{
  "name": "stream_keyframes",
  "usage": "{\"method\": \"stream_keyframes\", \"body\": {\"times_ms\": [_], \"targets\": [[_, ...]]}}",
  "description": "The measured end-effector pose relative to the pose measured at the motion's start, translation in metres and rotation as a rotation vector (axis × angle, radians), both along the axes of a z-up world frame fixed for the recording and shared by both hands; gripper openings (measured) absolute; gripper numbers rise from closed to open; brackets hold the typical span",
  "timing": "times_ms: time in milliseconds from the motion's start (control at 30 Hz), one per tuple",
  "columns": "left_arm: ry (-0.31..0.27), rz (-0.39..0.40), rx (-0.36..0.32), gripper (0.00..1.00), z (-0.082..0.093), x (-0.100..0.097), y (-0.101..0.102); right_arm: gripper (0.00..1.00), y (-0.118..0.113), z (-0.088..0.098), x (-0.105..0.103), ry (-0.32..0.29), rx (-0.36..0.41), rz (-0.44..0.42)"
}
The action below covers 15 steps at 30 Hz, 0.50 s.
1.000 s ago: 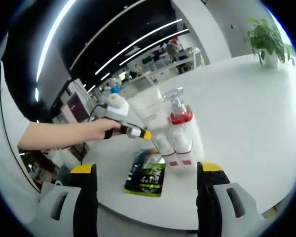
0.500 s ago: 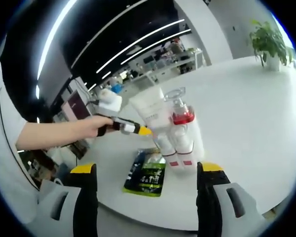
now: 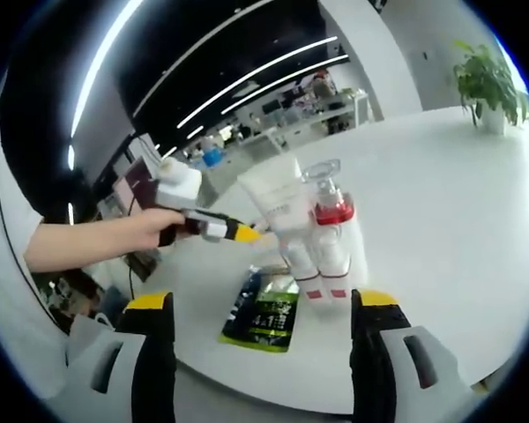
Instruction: Arrange the skincare products in the storage area until every visible bottle or jar stands upright without overlapping.
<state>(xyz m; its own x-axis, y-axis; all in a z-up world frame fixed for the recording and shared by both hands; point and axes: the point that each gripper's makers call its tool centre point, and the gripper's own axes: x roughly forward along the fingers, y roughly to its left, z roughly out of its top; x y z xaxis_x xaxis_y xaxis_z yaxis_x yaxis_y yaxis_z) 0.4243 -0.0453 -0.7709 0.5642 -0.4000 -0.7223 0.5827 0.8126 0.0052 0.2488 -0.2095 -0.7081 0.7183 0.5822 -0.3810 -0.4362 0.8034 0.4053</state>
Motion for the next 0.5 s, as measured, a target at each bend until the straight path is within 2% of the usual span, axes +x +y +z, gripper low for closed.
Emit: {"method": "stream_keyframes", "body": {"times_ms": [400, 500], "targets": [[-0.032, -0.013, -0.023, 0.37, 0.016, -0.022, -0.001, 0.8, 0.005, 0.006, -0.002, -0.02, -0.006, 0.019], [-0.041, -0.017, -0.028, 0.37, 0.022, -0.032, 0.0, 0.8, 0.006, 0.008, -0.003, -0.025, -0.011, 0.026]]}}
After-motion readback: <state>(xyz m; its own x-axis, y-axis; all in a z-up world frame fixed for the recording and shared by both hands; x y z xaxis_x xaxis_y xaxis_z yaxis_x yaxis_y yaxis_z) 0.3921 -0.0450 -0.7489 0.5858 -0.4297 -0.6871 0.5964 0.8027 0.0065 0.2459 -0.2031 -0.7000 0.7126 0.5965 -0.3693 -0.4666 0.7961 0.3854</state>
